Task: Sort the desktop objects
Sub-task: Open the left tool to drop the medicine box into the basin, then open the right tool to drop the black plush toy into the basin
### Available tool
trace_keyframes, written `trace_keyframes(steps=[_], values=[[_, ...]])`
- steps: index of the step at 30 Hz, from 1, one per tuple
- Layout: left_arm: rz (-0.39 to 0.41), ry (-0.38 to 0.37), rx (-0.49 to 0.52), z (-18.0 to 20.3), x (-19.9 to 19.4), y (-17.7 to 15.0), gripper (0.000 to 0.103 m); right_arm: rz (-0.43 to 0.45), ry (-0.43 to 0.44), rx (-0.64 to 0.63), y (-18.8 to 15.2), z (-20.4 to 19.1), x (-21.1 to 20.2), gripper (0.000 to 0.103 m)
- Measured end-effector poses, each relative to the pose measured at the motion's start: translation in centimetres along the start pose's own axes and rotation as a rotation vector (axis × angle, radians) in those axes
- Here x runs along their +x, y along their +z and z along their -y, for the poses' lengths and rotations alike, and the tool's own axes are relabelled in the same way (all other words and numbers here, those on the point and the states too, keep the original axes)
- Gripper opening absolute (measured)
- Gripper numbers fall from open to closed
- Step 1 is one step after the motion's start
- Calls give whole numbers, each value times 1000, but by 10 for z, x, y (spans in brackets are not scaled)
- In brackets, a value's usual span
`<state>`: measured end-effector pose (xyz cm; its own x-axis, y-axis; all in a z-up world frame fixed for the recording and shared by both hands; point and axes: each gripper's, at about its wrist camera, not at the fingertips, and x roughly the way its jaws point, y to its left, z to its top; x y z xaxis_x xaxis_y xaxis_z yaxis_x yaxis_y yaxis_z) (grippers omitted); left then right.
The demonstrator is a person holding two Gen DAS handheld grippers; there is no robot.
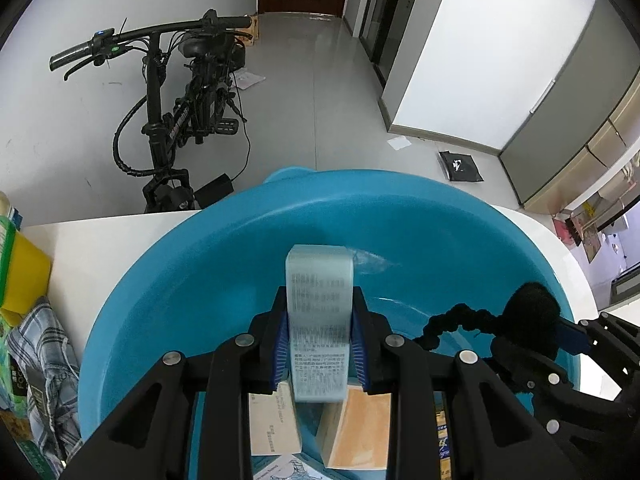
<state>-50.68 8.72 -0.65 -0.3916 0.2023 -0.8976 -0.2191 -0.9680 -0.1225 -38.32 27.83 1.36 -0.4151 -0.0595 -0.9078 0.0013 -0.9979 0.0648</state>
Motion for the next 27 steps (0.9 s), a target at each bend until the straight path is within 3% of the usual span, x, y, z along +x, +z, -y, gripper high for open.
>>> trace_keyframes(steps=[2, 3, 4, 14, 27], values=[[4, 2, -7, -2, -1, 0, 42, 0, -1, 9, 0, 3, 1, 33], [11, 4, -14, -3, -2, 0, 63, 0, -1, 13, 0, 4, 1, 33], [28, 2, -23, -4, -5, 0, 72, 1, -2, 16, 0, 6, 2, 33], [86, 20, 0, -11, -36, 1, 73, 6, -8, 19, 3, 5, 1, 33], [60, 27, 15, -13, -35, -13, 73, -33, -18, 31, -2, 7, 11, 38]])
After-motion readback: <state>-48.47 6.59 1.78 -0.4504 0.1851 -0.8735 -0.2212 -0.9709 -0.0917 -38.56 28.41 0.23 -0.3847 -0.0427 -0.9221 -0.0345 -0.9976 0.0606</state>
